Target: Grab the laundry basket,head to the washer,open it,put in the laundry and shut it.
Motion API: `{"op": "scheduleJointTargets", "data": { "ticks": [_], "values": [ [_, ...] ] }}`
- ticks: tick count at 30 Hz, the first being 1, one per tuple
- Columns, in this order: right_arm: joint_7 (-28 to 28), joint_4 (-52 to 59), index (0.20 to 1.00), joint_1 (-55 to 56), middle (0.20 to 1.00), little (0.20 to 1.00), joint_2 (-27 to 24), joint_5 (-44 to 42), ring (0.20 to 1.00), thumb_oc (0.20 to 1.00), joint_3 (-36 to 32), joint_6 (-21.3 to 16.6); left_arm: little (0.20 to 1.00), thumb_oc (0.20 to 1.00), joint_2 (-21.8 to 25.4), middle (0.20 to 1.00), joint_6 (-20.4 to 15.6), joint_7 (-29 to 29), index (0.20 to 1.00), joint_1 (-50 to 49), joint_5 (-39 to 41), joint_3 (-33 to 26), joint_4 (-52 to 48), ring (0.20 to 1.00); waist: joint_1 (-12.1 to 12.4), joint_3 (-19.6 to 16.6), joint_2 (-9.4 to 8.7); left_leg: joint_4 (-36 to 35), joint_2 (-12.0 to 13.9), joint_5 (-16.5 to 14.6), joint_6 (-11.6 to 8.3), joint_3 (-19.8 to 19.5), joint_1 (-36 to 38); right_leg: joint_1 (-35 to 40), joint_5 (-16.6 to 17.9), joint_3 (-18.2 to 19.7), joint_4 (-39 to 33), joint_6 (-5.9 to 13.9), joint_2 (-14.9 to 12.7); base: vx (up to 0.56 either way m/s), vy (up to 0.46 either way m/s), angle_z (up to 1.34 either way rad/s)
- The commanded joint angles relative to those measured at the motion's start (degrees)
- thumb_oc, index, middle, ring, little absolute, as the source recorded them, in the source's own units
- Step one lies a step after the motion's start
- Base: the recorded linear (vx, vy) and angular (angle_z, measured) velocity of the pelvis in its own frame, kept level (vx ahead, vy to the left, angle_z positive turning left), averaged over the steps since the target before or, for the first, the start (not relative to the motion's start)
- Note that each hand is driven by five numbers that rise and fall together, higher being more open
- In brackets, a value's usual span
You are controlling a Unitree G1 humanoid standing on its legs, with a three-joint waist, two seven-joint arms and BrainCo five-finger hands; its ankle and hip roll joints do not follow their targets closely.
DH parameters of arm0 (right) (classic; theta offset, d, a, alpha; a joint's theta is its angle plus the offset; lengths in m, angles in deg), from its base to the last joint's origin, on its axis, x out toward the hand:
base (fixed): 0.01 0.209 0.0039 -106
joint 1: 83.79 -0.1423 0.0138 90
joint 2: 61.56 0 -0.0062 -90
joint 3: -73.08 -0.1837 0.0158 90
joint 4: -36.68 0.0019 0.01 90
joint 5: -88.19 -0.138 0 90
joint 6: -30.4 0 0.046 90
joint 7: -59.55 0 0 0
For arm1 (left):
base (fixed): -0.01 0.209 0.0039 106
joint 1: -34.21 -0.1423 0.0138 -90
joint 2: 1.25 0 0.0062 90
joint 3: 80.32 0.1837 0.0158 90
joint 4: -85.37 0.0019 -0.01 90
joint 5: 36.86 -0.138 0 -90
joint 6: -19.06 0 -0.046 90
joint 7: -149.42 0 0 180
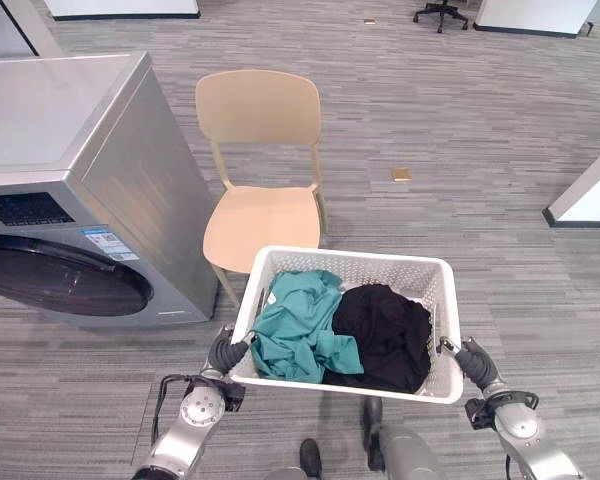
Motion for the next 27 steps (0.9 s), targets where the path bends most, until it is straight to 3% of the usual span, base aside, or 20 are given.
{"op": "scheduleJointTargets", "data": {
  "ticks": [1,4,7,8,13,14,15,16,17,21,24,27],
  "values": [
    [4.2,8.18,0.2,-5.17,0.2,0.2,3.55,-6.47,0.2,0.2,0.49,-8.39,0.2,0.2,-2.98,0.2,-6.89,4.16,0.2,1.94,0.38,2.66,-8.09,0.2,-0.81,-0.84,-0.84,8.18,0.96,-7.88,-4.98,2.89,1.29,8.61,-0.65,-1.27,-2.06,0.92,1.56,0.27,-0.107,0.55],
    [4.1,7.83,0.2,-4.27,0.2,0.2,3.39,-6.97,0.2,0.2,-0.16,-8.73,0.2,0.2,-3.72,0.2,-7.04,4.15,0.2,1.95,0.34,2.82,-7.34,0.2,-1.09,-1.83,-0.42,10.25,2.1,-8.2,-6.33,2.45,1.94,10.32,-0.51,-1.5,-2.17,0.0,1.66,0.26,-0.151,0.78],
    [3.24,7.74,0.2,-4.41,0.2,0.2,1.79,-7.82,0.2,0.2,-0.71,-9.28,0.2,0.2,-4.64,0.2,-6.96,3.99,0.2,2.94,1.4,3.16,-6.36,0.2,-0.82,-1.98,-0.13,20.69,4.77,-4.09,-8.93,2.63,-2.35,14.67,-1.87,-2.37,-3.94,-2.08,1.92,0.19,-0.125,0.49],
    [3.23,7.71,0.2,-4.43,0.2,0.2,1.77,-7.82,0.2,0.2,-0.72,-9.3,0.2,0.2,-4.67,0.2,-6.97,3.98,0.2,2.98,1.4,3.18,-6.33,0.2,-0.89,-1.94,-0.08,20.93,4.83,-4.18,-8.98,2.53,-2.45,14.75,-1.86,-2.46,-4.02,-2.13,1.96,0.15,-0.057,0.32],
    [2.51,8.11,0.2,-4.1,0.2,0.2,0.65,-7.51,0.2,0.2,-1.75,-9.03,0.2,0.2,-5.2,0.2,-6.92,3.5,0.2,3.47,1.42,3.63,-5.76,0.2,-0.26,-1.98,-0.56,16.03,5.36,-4.31,-8.02,2.22,-6.92,18.46,-3.77,-2.94,-6.39,-2.07,0.87,0.15,0.036,0.13],
    [2.45,8.13,0.2,-4.08,0.2,0.2,0.55,-7.37,0.2,0.2,-1.9,-8.97,0.2,0.2,-5.25,0.2,-6.83,3.46,0.2,3.52,1.33,3.7,-5.73,0.2,0.03,-1.79,-0.52,14.23,5.41,-2.86,-8.33,1.6,-8.36,19.0,-4.1,-2.79,-6.76,-2.07,0.87,0.22,0.121,0.18],
    [2.23,8.04,0.2,-4.08,0.2,0.2,0.56,-7.15,0.2,0.2,-2.18,-8.94,0.2,0.2,-5.38,0.2,-6.7,3.27,0.2,3.71,0.95,3.83,-5.74,0.2,0.47,-1.43,-0.21,10.86,6.08,0.54,-9.17,0.99,-10.56,20.62,-4.96,-2.42,-7.53,-1.94,1.08,0.17,0.095,0.14],
    [2.23,8.04,0.2,-4.07,0.2,0.2,0.56,-7.14,0.2,0.2,-2.19,-8.94,0.2,0.2,-5.38,0.2,-6.69,3.26,0.2,3.72,0.94,3.85,-5.74,0.2,0.44,-1.44,-0.24,10.64,6.02,0.69,-9.2,0.95,-10.47,20.66,-4.96,-2.46,-7.58,-1.95,1.05,0.24,0.165,0.07],
    [1.75,7.64,0.2,-4.35,0.2,0.2,0.74,-6.99,0.2,0.2,-2.26,-8.93,0.2,0.2,-5.5,0.2,-6.58,2.75,0.2,4.12,0.75,3.67,-5.68,0.2,1.04,-1.02,-0.15,9.12,7.43,4.27,-10.04,1.16,-13.9,22.22,-6.4,-2.4,-7.72,-1.92,0.85,0.21,0.142,0.04],
    [1.11,7.18,0.2,-5.02,0.2,0.2,1.35,-6.89,0.2,0.2,-2.07,-8.69,0.2,0.2,-5.73,0.2,-6.42,1.83,0.2,4.64,0.56,3.52,-5.45,0.2,2.43,-0.85,0.02,6.94,8.92,7.59,-11.02,-0.48,-17.75,25.53,-9.15,-0.36,-6.67,-1.87,0.08,0.33,0.235,-0.05],
    [2.16,7.08,0.2,-5.34,0.2,0.2,2.1,-6.81,0.2,0.2,-1.77,-8.44,0.2,0.2,-5.2,0.2,-6.6,2.35,0.2,4.78,0.75,3.51,-5.56,0.2,2.55,-2.16,-0.15,10.16,8.21,5.61,-10.39,-0.54,-17.8,27.56,-9.91,1.25,-5.17,-0.21,-3.1,0.41,0.327,-0.32],
    [2.52,6.59,0.2,-7.03,0.2,0.2,3.42,-6.59,0.2,0.2,-0.66,-8.66,0.2,0.2,-3.92,0.2,-6.73,2.37,0.2,5.66,0.35,3.42,-5.84,0.2,3.0,-2.57,-0.75,12.31,7.0,2.88,-8.64,1.44,-17.27,25.35,-8.52,2.55,-1.76,1.45,-5.65,0.21,0.229,-0.37]
  ]
}}
